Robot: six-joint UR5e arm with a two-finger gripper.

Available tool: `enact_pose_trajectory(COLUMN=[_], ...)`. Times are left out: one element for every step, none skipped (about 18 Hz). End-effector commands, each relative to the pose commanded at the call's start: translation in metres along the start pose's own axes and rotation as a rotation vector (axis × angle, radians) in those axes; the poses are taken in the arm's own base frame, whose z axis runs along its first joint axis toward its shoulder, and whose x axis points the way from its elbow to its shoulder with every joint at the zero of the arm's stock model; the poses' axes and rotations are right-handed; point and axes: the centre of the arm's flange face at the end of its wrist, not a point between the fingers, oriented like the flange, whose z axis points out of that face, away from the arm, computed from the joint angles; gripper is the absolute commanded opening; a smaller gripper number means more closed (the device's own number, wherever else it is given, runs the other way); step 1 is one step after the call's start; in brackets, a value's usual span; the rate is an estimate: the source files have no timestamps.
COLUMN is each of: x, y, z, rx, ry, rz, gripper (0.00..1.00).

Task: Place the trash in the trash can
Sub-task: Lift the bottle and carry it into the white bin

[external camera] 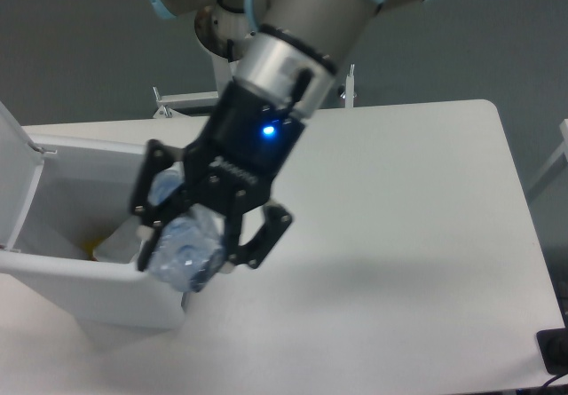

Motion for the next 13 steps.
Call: enact_pose_trajectory(x=[0.006, 0.013, 0.019, 0.023, 0.024, 0.026, 0.028, 0.03, 0.029, 0.031, 0.029, 0.029, 0.029], y=[0.006, 0.012, 0.018, 0.023, 0.029, 0.033, 0.038, 0.041, 0.046, 0.051, 0.057, 0.059, 0.06], z=[0.01, 0.019, 0.027, 0.034, 0.04, 0.044, 0.049, 0.052, 0.057, 0.062, 0.065, 0.067, 0.067], rx=[-0.016, -0.031, -0.045, -0.058, -0.069, -0.077, -0.087, -0.093, -0.103, -0.113, -0.124, -0.128, -0.13], ry=[0.011, 0.022, 0.03, 0.037, 0.042, 0.048, 0.053, 0.055, 0.059, 0.065, 0.067, 0.068, 0.068], rz=[0.0, 0.001, 0.006, 0.015, 0.021, 0.027, 0.025, 0.032, 0.034, 0.042, 0.05, 0.053, 0.052], gripper=[0.33, 0.33, 0.33, 0.33, 0.33, 0.33, 0.34, 0.34, 0.34, 0.34, 0.35, 0.37, 0.39])
